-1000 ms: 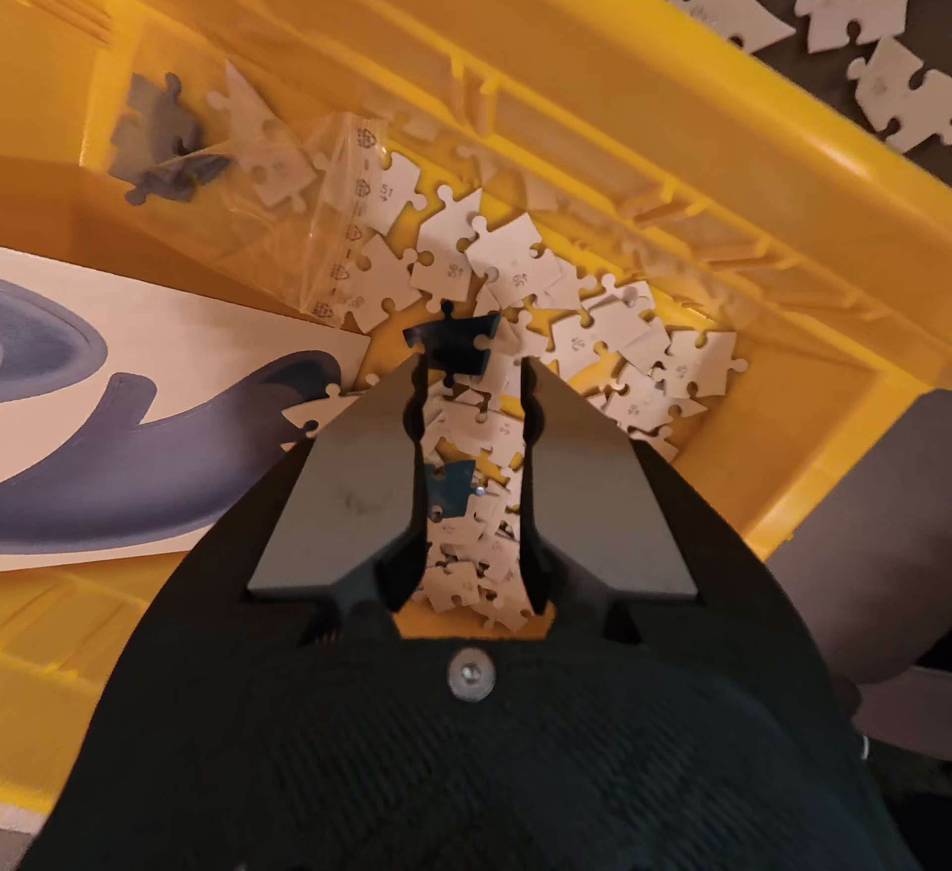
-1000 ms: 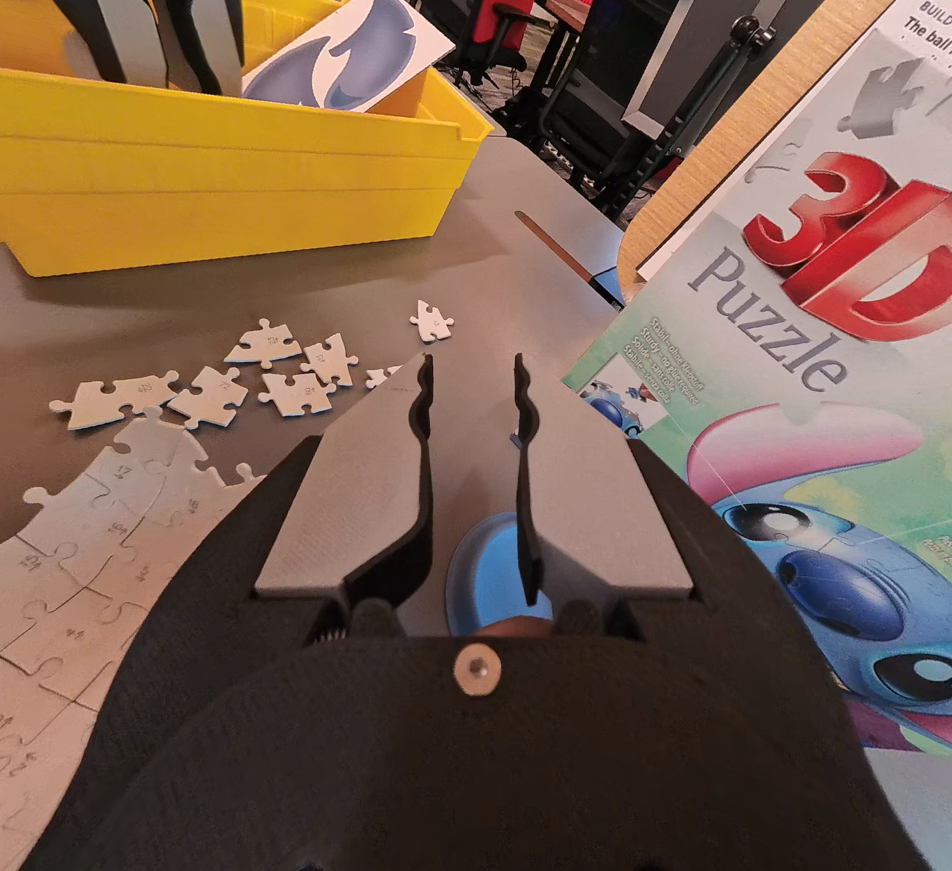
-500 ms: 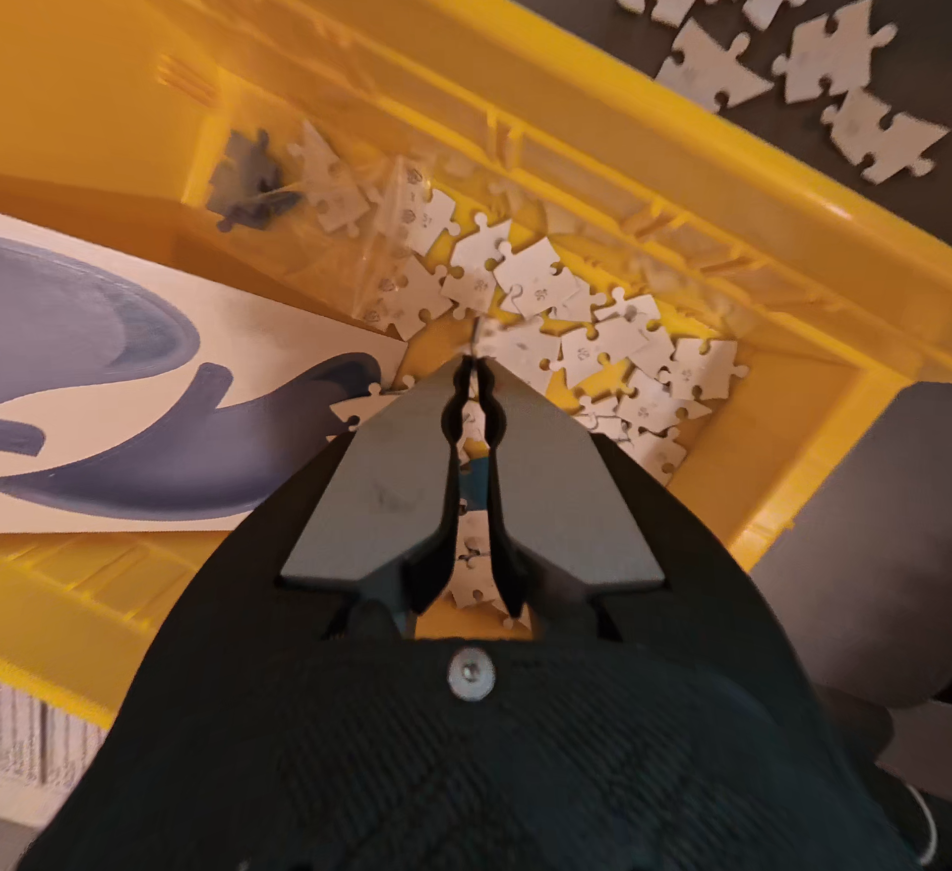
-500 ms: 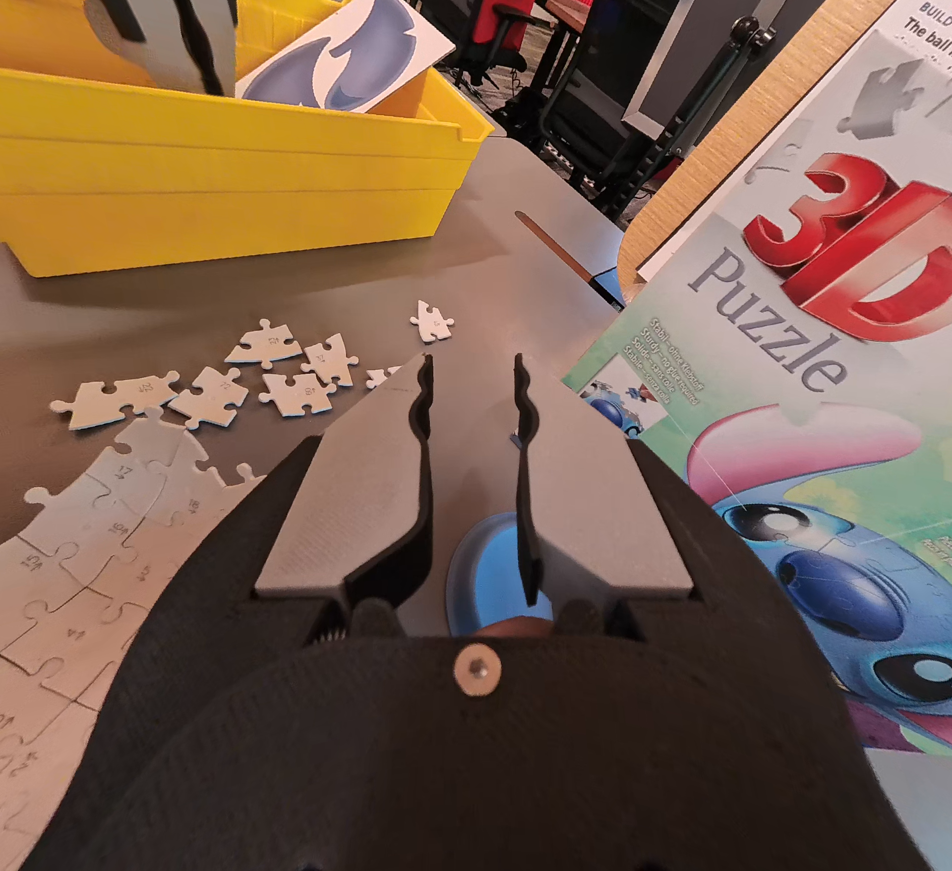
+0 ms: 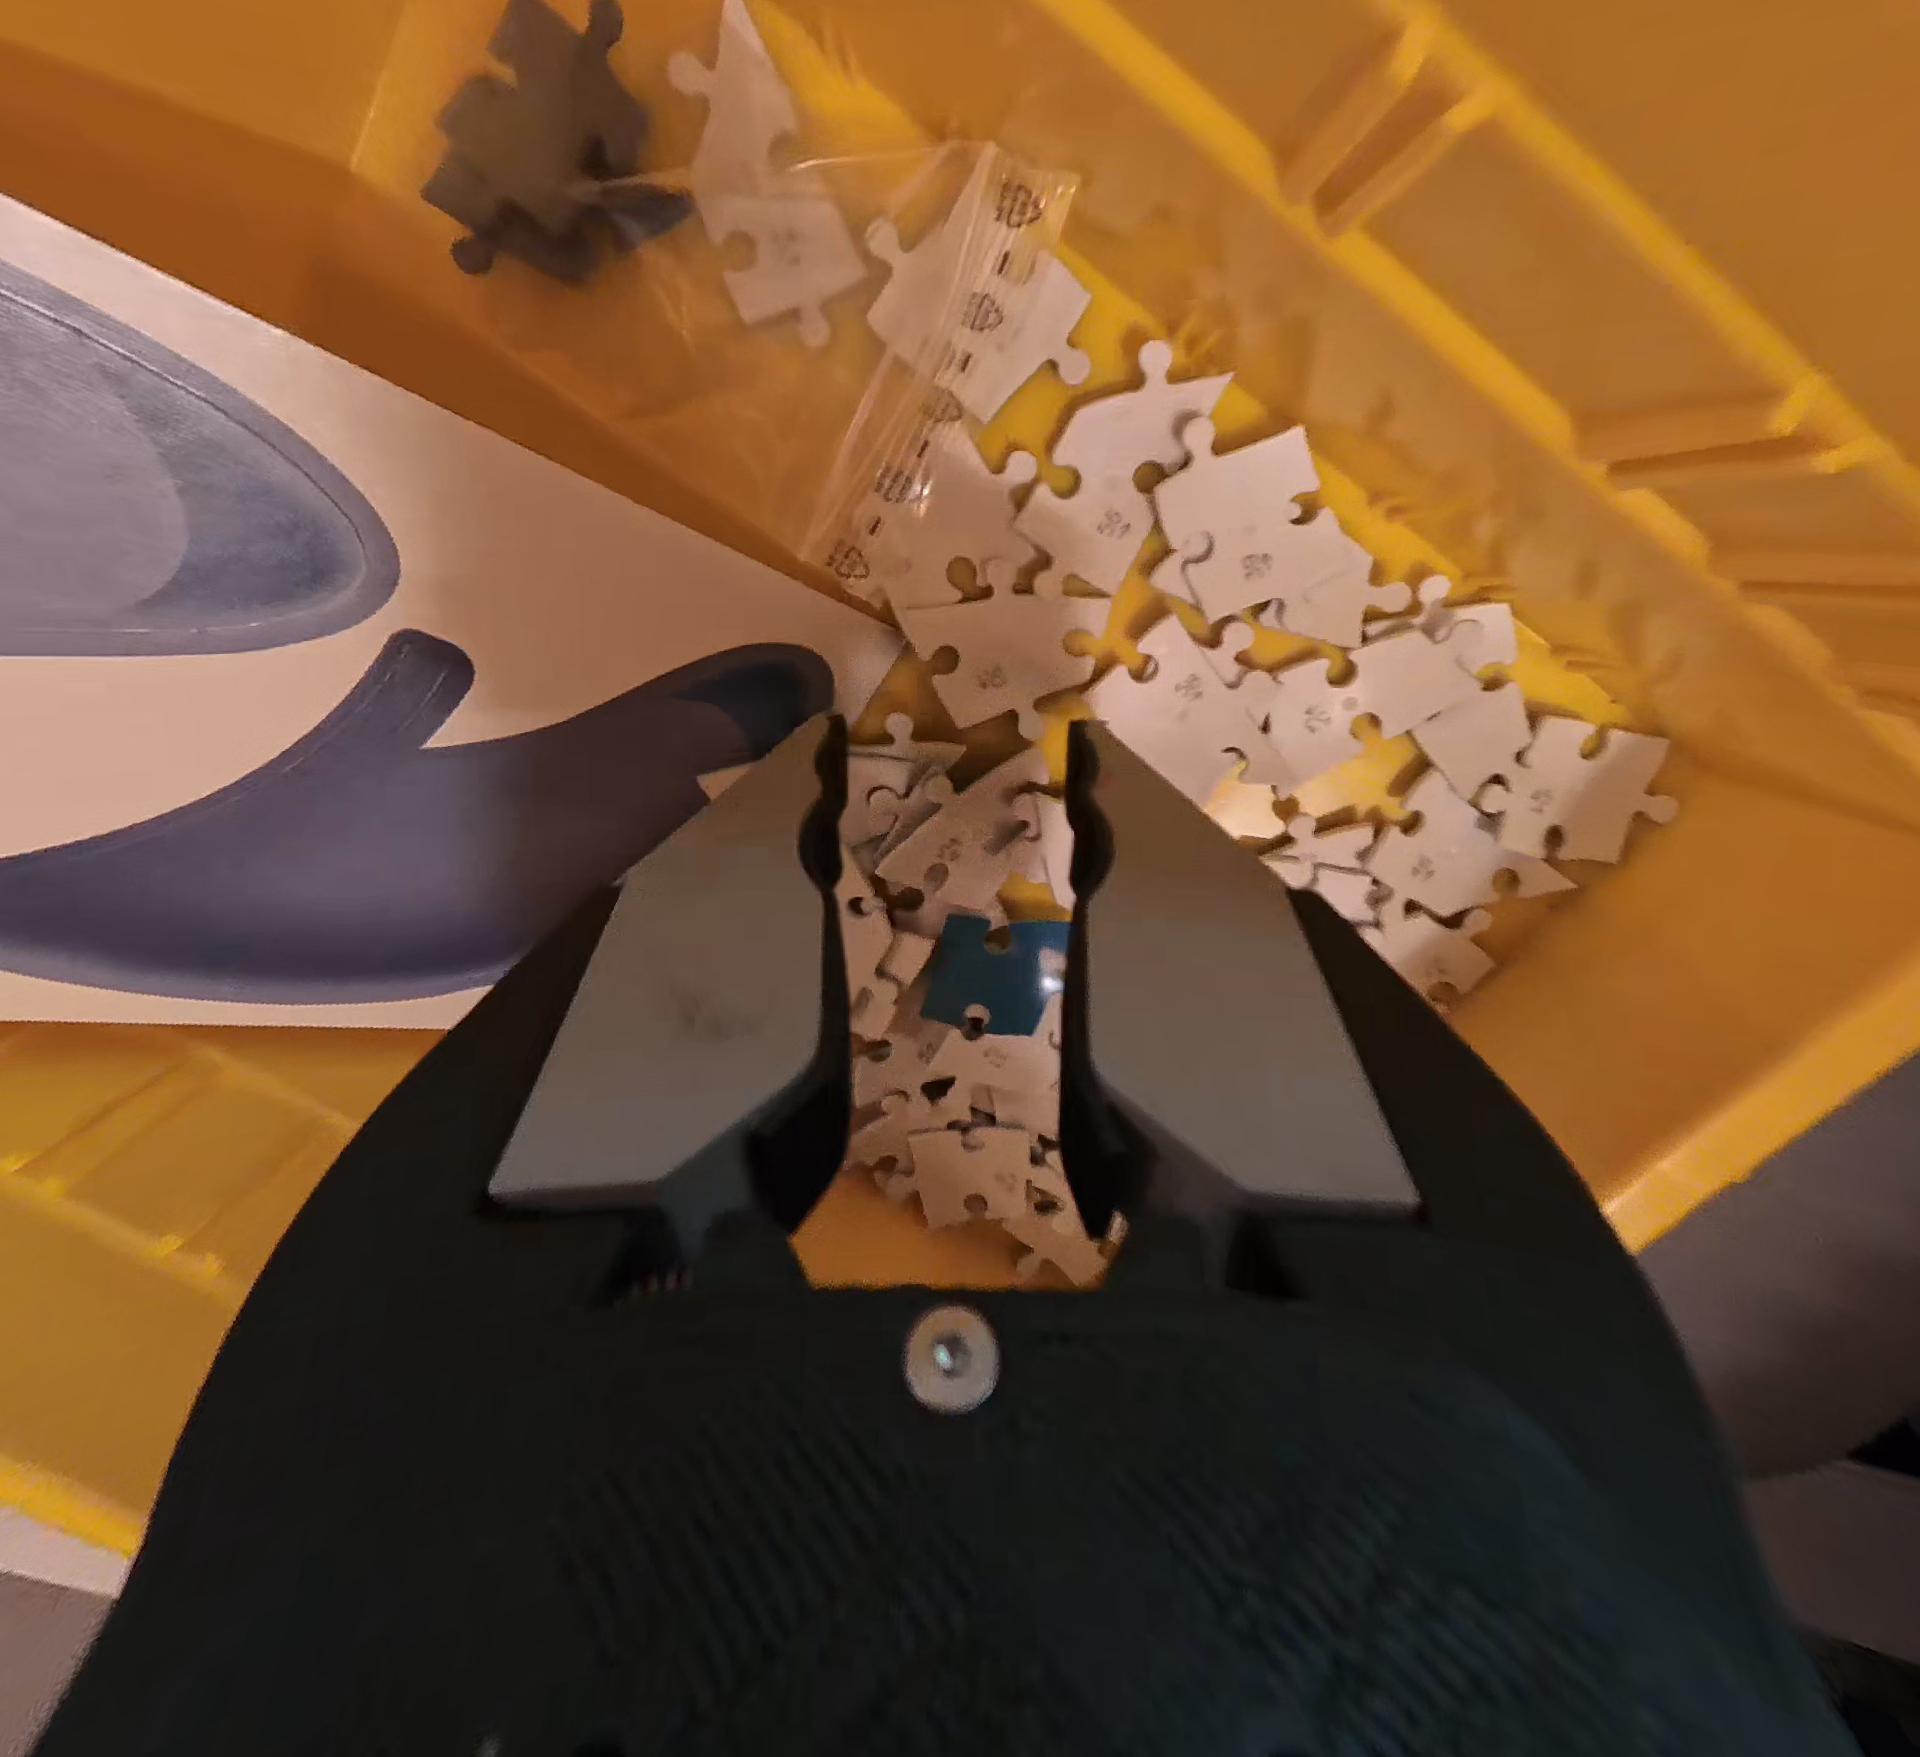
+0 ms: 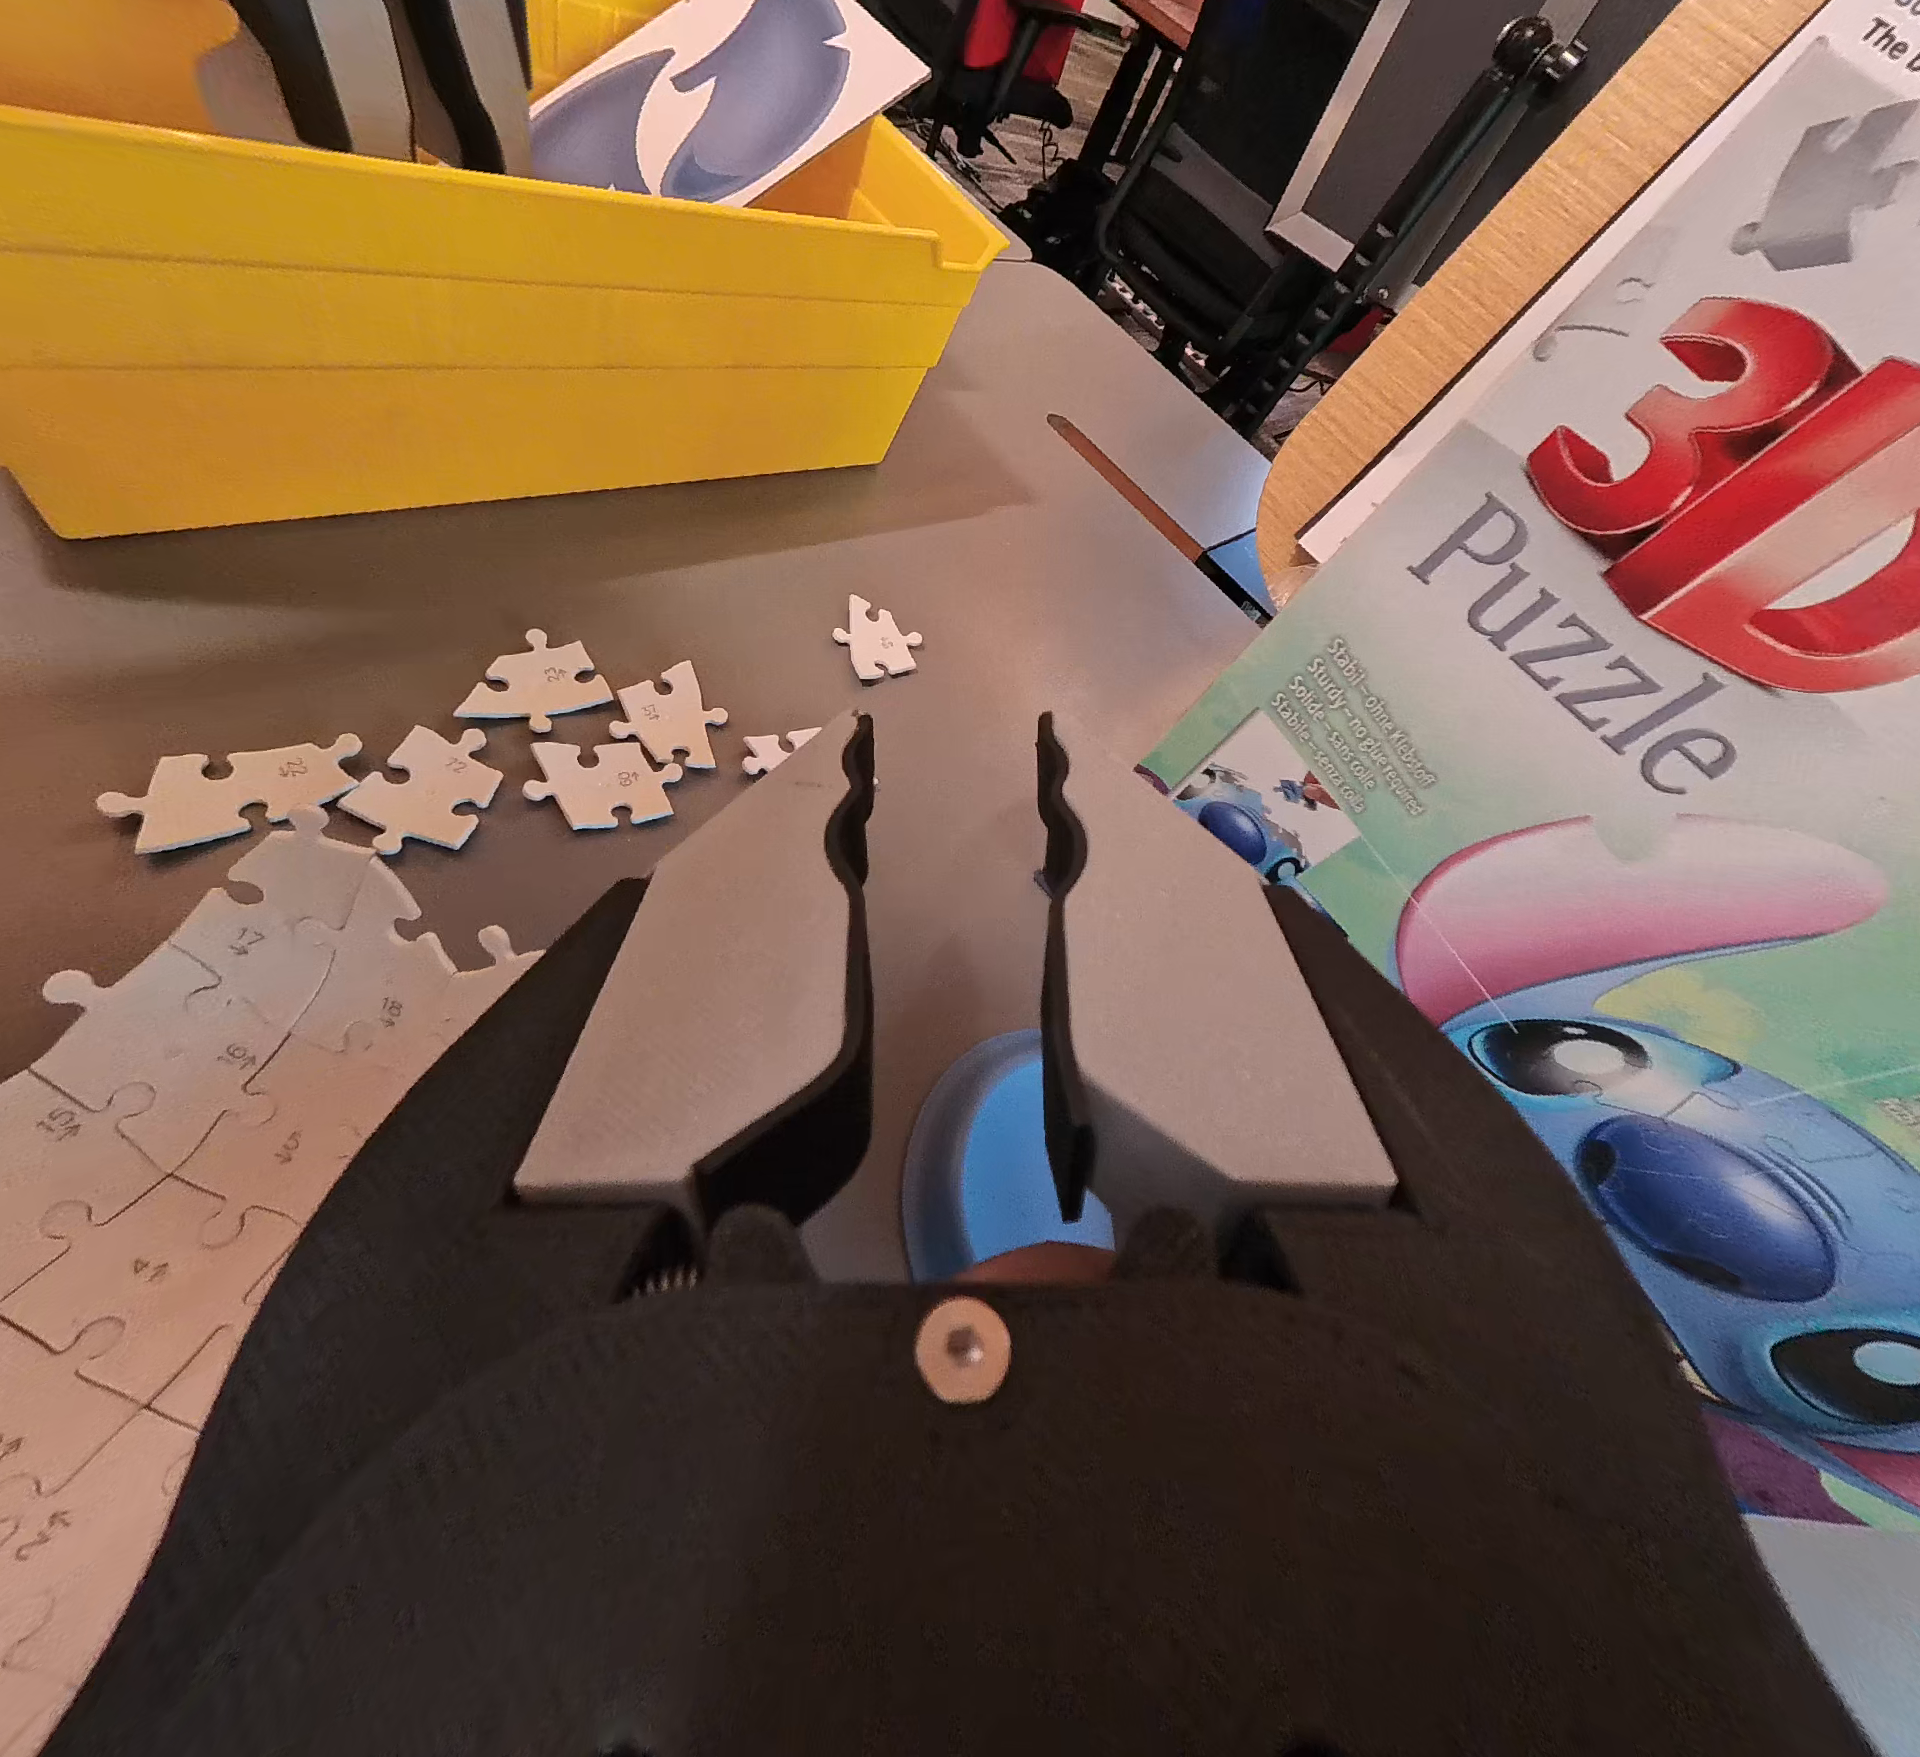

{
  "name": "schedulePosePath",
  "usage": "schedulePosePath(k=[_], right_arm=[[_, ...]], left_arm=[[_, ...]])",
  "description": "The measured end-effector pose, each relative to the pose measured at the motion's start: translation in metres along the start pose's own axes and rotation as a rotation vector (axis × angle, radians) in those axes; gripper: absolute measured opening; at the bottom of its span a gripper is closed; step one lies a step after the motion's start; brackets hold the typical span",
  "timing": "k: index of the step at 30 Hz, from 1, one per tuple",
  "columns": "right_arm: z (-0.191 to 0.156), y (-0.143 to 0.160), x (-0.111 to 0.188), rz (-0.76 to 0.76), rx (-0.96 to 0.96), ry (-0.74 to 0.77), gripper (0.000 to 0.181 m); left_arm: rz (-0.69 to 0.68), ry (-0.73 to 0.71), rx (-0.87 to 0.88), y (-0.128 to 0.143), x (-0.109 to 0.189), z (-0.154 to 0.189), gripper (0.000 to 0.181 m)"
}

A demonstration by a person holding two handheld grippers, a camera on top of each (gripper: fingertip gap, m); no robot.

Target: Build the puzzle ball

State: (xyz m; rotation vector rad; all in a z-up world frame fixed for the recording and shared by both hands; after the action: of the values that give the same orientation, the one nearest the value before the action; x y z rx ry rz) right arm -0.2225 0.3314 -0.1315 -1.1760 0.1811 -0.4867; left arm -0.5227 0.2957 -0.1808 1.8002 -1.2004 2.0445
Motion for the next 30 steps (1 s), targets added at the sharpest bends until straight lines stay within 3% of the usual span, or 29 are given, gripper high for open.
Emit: schedulePosePath(k=[4, 7, 11, 13, 16, 19, 24, 28, 30], right_arm=[[0.000, -0.002, 0.001, 0.007, 0.004, 0.002, 0.028], [0.000, -0.001, 0.000, 0.003, 0.003, 0.000, 0.028], [0.000, 0.000, 0.000, 0.000, 0.005, 0.004, 0.028], [0.001, -0.001, 0.001, 0.004, 0.004, 0.006, 0.028], [0.001, -0.002, 0.001, 0.008, 0.004, 0.007, 0.028], [0.001, 0.000, 0.001, 0.004, 0.005, 0.008, 0.028], [0.002, 0.000, 0.001, 0.004, 0.002, 0.012, 0.028], [0.002, 0.000, 0.000, 0.001, 0.002, 0.009, 0.028], [0.001, 0.000, 0.001, 0.002, 0.004, 0.009, 0.028]], left_arm=[[0.085, 0.036, -0.018, -0.012, 0.010, 0.008, 0.035], [0.136, 0.178, -0.126, -0.020, 0.012, 0.037, 0.025], [-0.009, 0.199, -0.206, -0.008, -0.005, 0.059, 0.024], [-0.015, 0.204, -0.214, -0.006, -0.003, 0.060, 0.000], [-0.096, 0.087, -0.169, 0.005, -0.001, 0.038, 0.000], [-0.075, 0.070, -0.113, 0.005, 0.002, 0.028, 0.001], [0.104, 0.163, -0.099, -0.022, 0.005, 0.042, 0.012], [0.082, 0.185, -0.128, -0.022, -0.007, 0.054, 0.011], [0.084, 0.137, -0.134, -0.023, -0.012, 0.052, 0.000]])
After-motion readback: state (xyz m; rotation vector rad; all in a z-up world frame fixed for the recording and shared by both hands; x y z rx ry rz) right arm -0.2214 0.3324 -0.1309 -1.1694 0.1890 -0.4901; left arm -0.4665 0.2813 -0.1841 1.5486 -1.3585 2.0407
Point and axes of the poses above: each gripper's, where its closed fingertips meet, x back along the fingers, y out of its underside, z = x × y across the jaws, the point moved 6 cm from there along x, back along the fingers, and after that the axes turned 13 degrees about z, right-handed, at the moved point
